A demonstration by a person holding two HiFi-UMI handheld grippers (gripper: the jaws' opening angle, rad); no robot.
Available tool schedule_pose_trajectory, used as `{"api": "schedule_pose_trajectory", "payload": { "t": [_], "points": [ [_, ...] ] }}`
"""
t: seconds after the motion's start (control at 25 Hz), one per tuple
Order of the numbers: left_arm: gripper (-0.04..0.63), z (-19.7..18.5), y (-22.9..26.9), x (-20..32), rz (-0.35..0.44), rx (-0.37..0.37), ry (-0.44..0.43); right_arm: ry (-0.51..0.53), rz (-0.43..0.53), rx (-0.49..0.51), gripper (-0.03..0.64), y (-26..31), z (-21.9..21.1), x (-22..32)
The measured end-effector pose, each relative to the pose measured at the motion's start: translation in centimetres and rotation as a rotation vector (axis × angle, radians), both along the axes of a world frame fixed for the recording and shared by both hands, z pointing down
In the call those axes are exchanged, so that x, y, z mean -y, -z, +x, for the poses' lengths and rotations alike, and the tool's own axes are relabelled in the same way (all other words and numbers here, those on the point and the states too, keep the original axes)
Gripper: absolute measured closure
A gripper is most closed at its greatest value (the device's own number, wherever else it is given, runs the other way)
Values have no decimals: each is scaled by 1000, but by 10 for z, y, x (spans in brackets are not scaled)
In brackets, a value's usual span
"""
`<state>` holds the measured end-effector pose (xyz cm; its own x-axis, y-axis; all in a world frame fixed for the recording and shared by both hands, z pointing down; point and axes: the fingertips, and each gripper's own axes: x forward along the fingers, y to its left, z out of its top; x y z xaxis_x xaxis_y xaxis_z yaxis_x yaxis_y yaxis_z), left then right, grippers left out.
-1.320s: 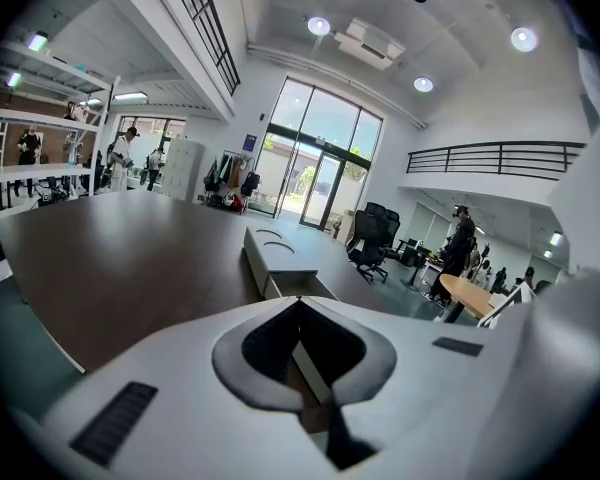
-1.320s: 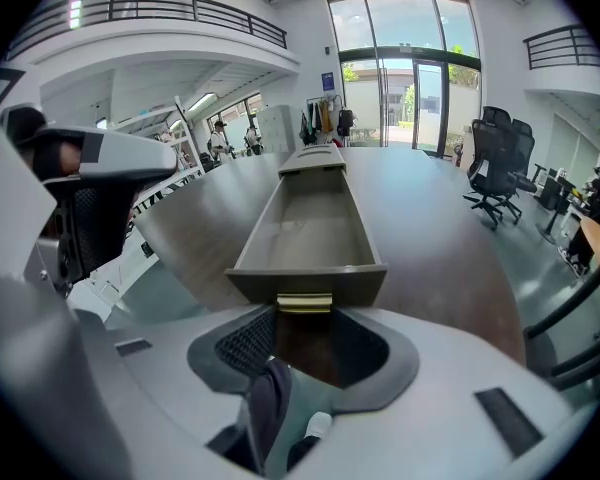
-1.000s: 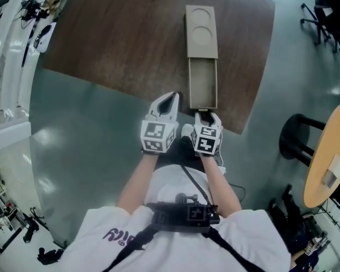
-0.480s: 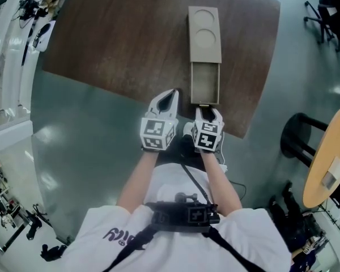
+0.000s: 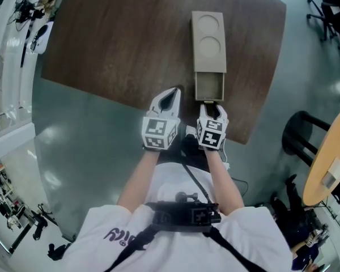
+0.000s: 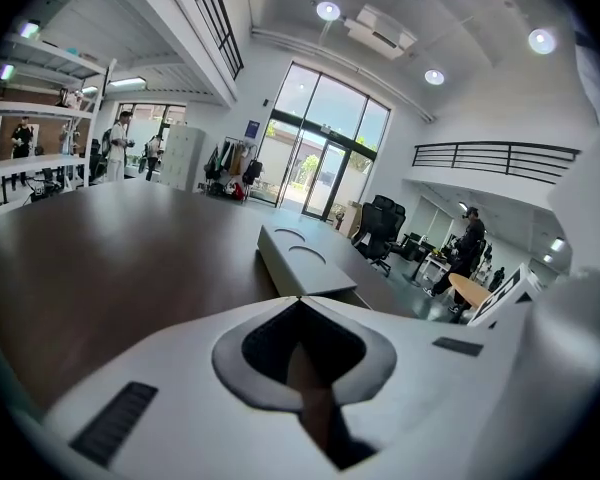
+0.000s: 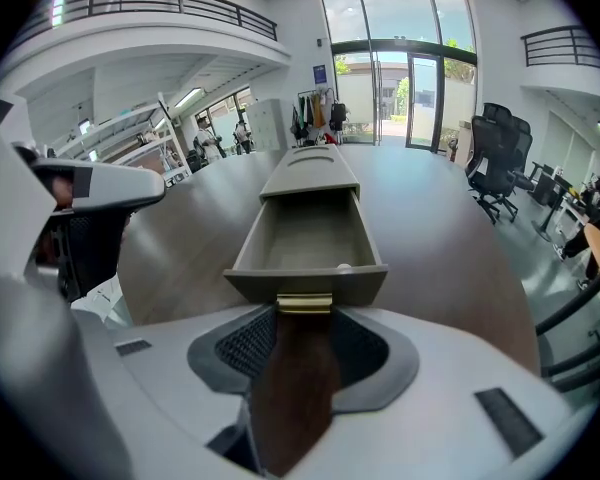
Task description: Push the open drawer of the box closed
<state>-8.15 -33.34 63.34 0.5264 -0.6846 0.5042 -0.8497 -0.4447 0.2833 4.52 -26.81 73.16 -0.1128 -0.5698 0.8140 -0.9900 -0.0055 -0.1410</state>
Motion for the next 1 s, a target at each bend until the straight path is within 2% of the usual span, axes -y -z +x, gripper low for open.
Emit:
{"api": "schedule_pose_trajectory", "payload": {
  "t": [0.24, 0.56, 0.76, 1.0],
  "points": [
    [586, 3, -4, 32, -15, -13, -7, -11, -13, -10, 442, 0, 5, 29],
    [586, 5, -5, 66, -15, 8, -12, -9, -13, -10, 442, -1, 15, 74],
    [586, -7, -4, 81, -18, 21, -22, -9, 1, -19, 442, 0, 10, 103],
    [586, -11, 0, 96, -7, 22, -34, -12, -6, -32, 442, -3, 5, 113]
  ]
}}
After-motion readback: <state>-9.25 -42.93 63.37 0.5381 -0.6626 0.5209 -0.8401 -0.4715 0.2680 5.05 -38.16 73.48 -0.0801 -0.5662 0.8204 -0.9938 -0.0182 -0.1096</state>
